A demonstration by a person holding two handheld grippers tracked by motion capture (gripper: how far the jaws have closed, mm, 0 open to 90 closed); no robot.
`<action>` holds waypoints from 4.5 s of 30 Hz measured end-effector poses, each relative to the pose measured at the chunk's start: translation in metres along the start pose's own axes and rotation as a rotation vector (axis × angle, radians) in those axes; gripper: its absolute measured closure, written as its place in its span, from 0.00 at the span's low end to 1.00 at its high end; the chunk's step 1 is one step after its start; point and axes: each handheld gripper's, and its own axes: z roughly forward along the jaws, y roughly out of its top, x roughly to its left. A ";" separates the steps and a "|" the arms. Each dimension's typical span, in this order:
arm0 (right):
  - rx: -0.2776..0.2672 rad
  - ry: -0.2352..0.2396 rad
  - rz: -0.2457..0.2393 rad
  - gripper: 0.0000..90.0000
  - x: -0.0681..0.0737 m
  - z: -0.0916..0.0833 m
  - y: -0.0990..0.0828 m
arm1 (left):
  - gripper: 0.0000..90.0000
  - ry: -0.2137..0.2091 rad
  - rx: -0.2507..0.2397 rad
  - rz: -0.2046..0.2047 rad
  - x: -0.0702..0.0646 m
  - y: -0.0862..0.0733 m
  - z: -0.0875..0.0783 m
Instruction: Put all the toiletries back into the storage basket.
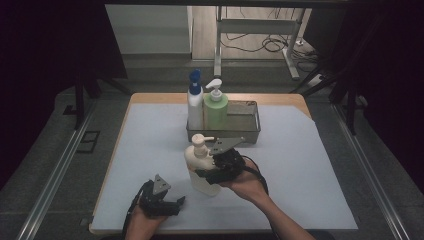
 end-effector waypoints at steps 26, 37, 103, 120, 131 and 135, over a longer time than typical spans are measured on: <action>0.002 -0.037 0.053 0.40 -0.026 -0.046 0.011 | 0.14 0.000 0.000 0.001 0.000 0.000 0.000; 0.000 -0.096 0.086 0.40 -0.047 -0.069 0.014 | 0.14 0.000 0.000 0.001 0.000 0.000 0.000; -0.078 -0.395 0.233 0.40 -0.157 -0.092 0.064 | 0.14 -0.004 0.002 -0.003 0.001 0.000 0.000; -0.100 -0.440 0.260 0.40 -0.177 -0.073 0.070 | 0.14 -0.005 0.000 -0.006 0.001 0.000 0.000; -0.105 -0.459 0.264 0.40 -0.188 -0.055 0.069 | 0.14 -0.006 0.001 -0.005 0.001 0.000 0.000; -0.110 -0.456 0.265 0.40 -0.191 -0.048 0.067 | 0.14 -0.006 0.001 -0.006 0.001 0.000 0.000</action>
